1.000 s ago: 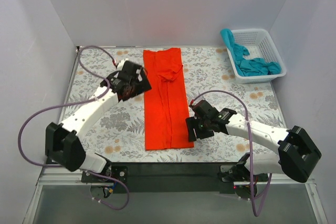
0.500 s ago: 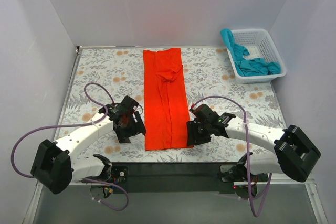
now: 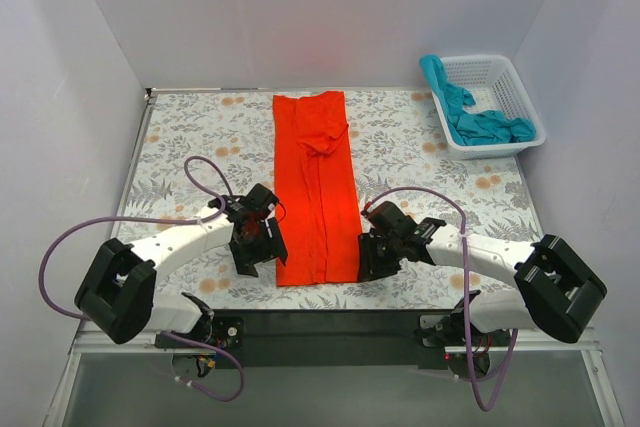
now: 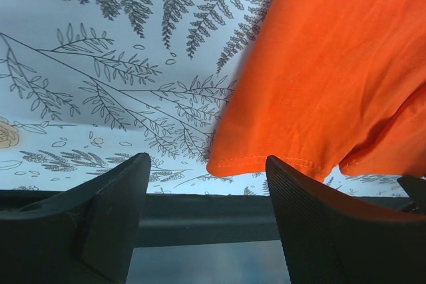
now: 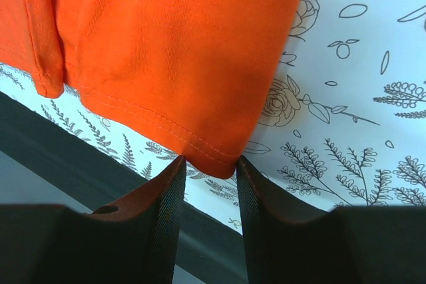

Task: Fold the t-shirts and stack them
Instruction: Fold the tshirt

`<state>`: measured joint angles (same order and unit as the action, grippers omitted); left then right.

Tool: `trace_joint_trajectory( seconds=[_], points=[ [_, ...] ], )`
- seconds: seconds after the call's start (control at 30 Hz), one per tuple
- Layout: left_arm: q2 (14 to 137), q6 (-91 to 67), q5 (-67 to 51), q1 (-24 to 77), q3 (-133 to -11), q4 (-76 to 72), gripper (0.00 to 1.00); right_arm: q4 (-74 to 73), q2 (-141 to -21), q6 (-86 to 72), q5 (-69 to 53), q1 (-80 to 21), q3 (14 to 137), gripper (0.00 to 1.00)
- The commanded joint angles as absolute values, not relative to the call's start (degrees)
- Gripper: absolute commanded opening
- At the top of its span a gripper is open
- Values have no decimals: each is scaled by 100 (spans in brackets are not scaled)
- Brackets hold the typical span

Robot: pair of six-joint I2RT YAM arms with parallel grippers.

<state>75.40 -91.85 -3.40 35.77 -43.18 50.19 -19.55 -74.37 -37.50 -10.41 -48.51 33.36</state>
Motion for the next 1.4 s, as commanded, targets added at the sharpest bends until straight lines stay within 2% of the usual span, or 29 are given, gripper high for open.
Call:
trace_joint_trajectory(
  seconds=[0.0, 0.27, 0.43, 0.8, 1.07, 1.23, 1.37],
  points=[
    [7698, -9158, -483, 3691, -4456, 4905, 69, -1899, -7585, -3744, -905, -4852, 3208, 43],
    [8129, -9185, -483, 3946, -4474, 4799, 67, -1933, -7453, -3788, -800, -4852, 3164, 46],
    [8209, -9202, -483, 4034, -4517, 4825, 56, -1969, -7383, -3814, -712, -4843, 3146, 46],
    [8349, -9299, -492, 4315, -4465, 4808, 52, -1995, -7242, -3911, -475, -4799, 3164, 46],
    [8508, -9316, -527, 4421, -4447, 4729, 34, -1995, -7374, -3911, -536, -4790, 3155, 46],
    [8525, -9290, -571, 4430, -4439, 4693, 29, -1995, -7541, -3815, -782, -4790, 3155, 45],
    [8552, -9281, -589, 4438, -4421, 4667, 22, -1986, -7585, -3797, -835, -4790, 3138, 39]
  ],
)
